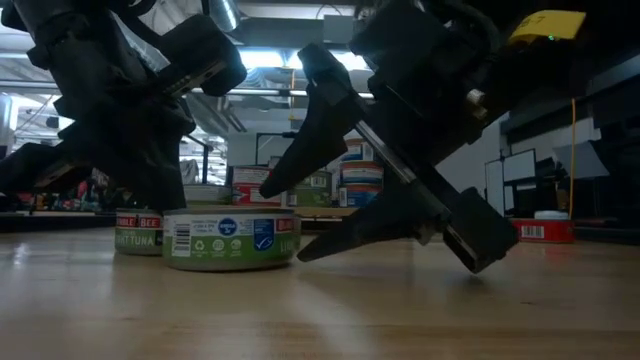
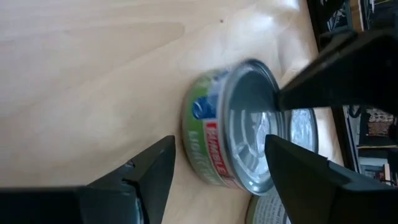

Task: Stack canned seafood by type on shelf
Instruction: Stack the green-white tuna can on top of the green-white tuna can on the shelf

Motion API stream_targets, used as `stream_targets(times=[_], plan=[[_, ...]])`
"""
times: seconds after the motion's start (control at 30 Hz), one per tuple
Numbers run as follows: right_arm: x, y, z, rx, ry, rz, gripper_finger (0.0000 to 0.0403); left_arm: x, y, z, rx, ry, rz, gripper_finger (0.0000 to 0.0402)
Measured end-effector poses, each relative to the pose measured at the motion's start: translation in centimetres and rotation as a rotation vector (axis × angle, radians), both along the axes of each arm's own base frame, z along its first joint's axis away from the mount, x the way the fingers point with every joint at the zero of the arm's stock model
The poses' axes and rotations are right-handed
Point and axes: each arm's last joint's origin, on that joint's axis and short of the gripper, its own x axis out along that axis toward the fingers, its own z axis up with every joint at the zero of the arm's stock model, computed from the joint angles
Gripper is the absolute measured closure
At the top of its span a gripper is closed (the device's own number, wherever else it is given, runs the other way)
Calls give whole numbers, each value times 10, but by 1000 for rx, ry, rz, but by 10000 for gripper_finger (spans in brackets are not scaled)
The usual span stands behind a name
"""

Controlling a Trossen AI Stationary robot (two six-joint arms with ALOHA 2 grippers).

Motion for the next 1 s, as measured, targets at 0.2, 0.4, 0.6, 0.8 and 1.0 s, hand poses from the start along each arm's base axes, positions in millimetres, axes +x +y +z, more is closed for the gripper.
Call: stream_targets(times=[0.2,0.4,0.6,0.8,1.0], plan=[[3,-7,0,3,-3,-12,153,0,-1,-5,-4,18,15,401],[2,-6,0,0,2,-10,153,0,-1,-4,-10,15,15,401],[2,-6,0,-2,3,-11,153,-1,0,1,6,-9,2,401],[2,-6,0,-2,3,-11,153,0,0,2,6,-22,2,401],[2,-6,0,-3,3,-11,153,1,-1,3,0,-46,-1,401]])
